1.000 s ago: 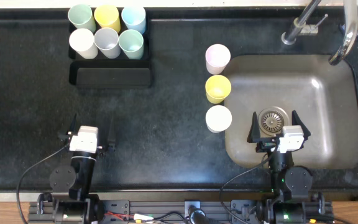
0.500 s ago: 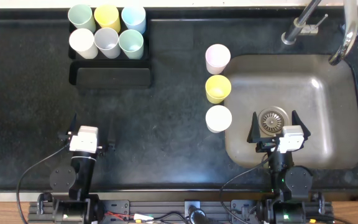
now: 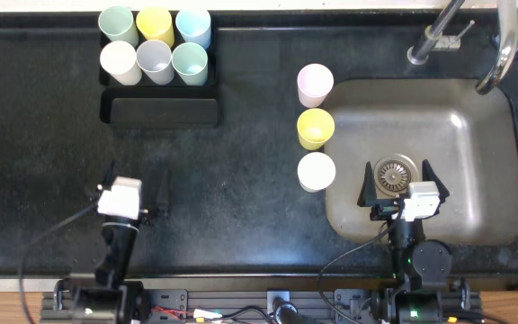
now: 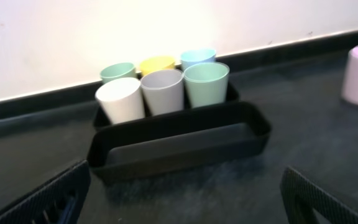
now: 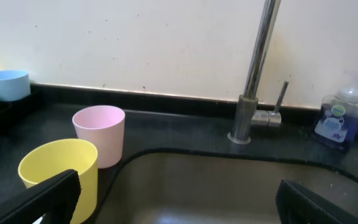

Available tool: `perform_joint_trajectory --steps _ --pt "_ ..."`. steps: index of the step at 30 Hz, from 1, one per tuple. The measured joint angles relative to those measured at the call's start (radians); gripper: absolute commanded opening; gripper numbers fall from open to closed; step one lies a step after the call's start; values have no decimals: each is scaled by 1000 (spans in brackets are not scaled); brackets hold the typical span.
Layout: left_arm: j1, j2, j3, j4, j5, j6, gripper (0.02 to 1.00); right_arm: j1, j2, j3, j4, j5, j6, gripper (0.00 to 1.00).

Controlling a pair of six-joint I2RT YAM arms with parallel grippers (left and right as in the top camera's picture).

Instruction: Store Cups

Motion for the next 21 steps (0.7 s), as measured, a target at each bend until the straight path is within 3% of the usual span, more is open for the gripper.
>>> perform_joint_trajectory --steps 4,8,11,13,16,21 --pt "-33 335 310 2 55 -33 998 0 0 0 -1 0 0 998" --pt "-63 776 800 -55 229 -43 1000 0 0 0 -1 0 0 998" --pt "-95 1125 1263 -276 348 -54 998 0 0 0 -1 0 0 996" --pt "-136 1351 1583 -483 381 -69 998 0 0 0 0 0 0 996" --pt "-227 1656 2002 -765 337 -153 1000 0 0 0 -1 0 0 996" --pt "-427 2036 2425 -1113 121 -344 1000 0 0 0 -2 0 0 998"
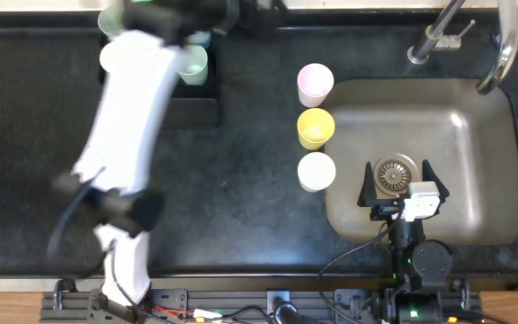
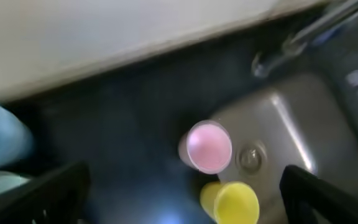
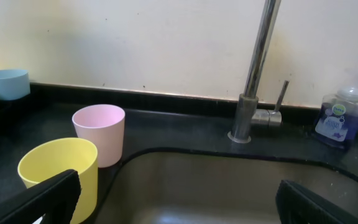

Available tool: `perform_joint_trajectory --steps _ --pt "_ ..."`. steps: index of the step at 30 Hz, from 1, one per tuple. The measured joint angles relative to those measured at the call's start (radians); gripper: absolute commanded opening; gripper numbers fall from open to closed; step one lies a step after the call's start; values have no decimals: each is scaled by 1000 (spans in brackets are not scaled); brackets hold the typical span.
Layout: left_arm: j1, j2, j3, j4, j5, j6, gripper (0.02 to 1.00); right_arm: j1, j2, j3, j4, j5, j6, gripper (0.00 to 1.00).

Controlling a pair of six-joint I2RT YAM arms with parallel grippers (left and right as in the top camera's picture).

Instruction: Store Cups

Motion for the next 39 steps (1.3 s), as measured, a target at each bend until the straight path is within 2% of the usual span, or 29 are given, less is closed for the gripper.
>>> perform_joint_trajectory --steps 7,10,14,19,39 --pt "-206 212 59 -48 -174 -164 1000 0 0 0 1 0 0 998" --pt "-229 232 61 -41 -205 -214 1000 0 0 0 1 0 0 998" --pt "-202 233 80 -69 -232 -277 1000 0 0 0 0 0 0 998" --pt "-147 244 89 -164 -249 -348 1000 0 0 0 0 0 0 1000" --pt "-131 339 89 -106 -191 -408 1000 0 0 0 0 0 0 996"
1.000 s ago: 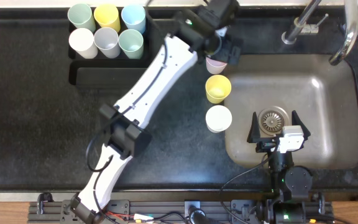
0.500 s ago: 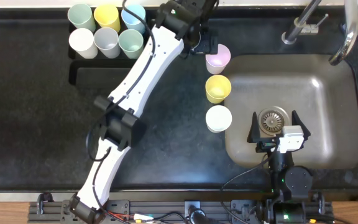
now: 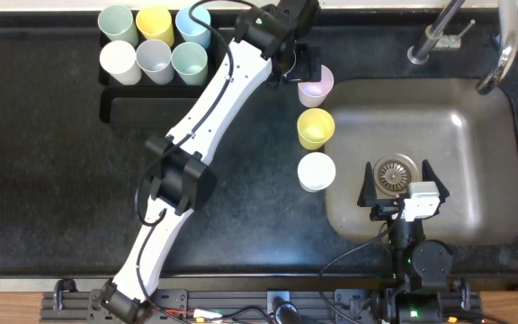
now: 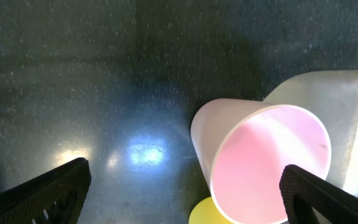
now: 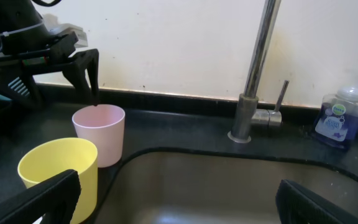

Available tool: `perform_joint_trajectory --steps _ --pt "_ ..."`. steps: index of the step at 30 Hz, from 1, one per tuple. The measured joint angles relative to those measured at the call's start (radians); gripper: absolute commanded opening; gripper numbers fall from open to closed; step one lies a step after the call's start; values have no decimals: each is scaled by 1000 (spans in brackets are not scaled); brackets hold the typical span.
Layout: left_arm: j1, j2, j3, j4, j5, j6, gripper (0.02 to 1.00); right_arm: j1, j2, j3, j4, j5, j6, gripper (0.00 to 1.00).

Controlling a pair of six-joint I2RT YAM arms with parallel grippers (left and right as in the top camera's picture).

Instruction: Store Cups

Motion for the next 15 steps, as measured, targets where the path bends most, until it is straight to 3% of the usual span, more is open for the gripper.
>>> perform_joint_trajectory --steps 15 --pt "0 56 0 -1 13 -18 1000 0 0 0 0 0 0 996"
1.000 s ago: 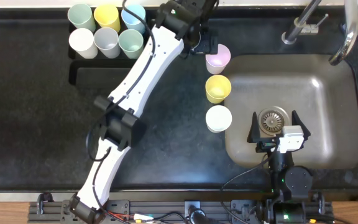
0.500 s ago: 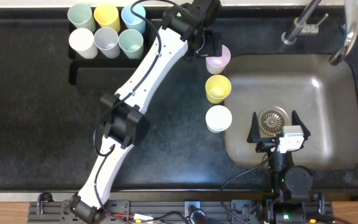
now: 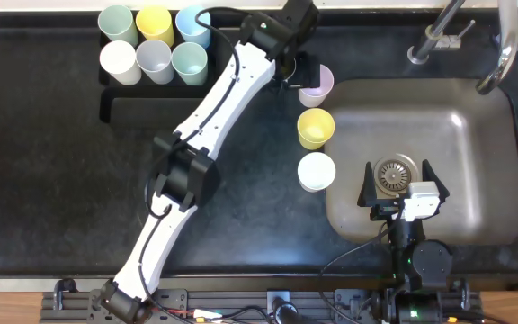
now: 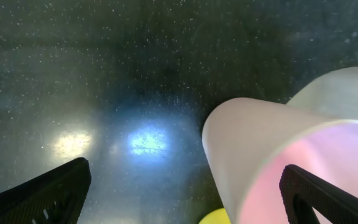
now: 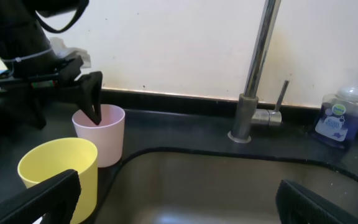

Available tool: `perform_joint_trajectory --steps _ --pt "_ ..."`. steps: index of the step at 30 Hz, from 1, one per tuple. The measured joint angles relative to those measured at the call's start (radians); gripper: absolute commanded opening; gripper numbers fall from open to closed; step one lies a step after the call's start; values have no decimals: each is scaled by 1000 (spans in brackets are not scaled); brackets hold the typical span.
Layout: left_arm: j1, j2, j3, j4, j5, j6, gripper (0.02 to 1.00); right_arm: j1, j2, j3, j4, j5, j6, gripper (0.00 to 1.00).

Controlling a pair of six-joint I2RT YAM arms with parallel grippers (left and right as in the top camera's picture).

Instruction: Store Cups

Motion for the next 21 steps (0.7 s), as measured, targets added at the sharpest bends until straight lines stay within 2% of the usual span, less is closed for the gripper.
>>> perform_joint_trajectory --steps 8,12,13,14,15,21 --pt "0 0 2 5 -2 0 996 0 0 0 0 0 0 996" --pt "2 0 18 5 -8 -3 875 0 0 0 0 0 0 996" --pt "4 0 20 5 -9 -6 755 0 0 0 0 0 0 998" --pt "6 0 21 2 -8 -12 310 0 0 0 0 0 0 996" --pt "7 0 21 -2 -10 -11 34 0 0 0 0 0 0 996" --pt "15 0 24 3 -5 -8 34 0 0 0 0 0 0 996"
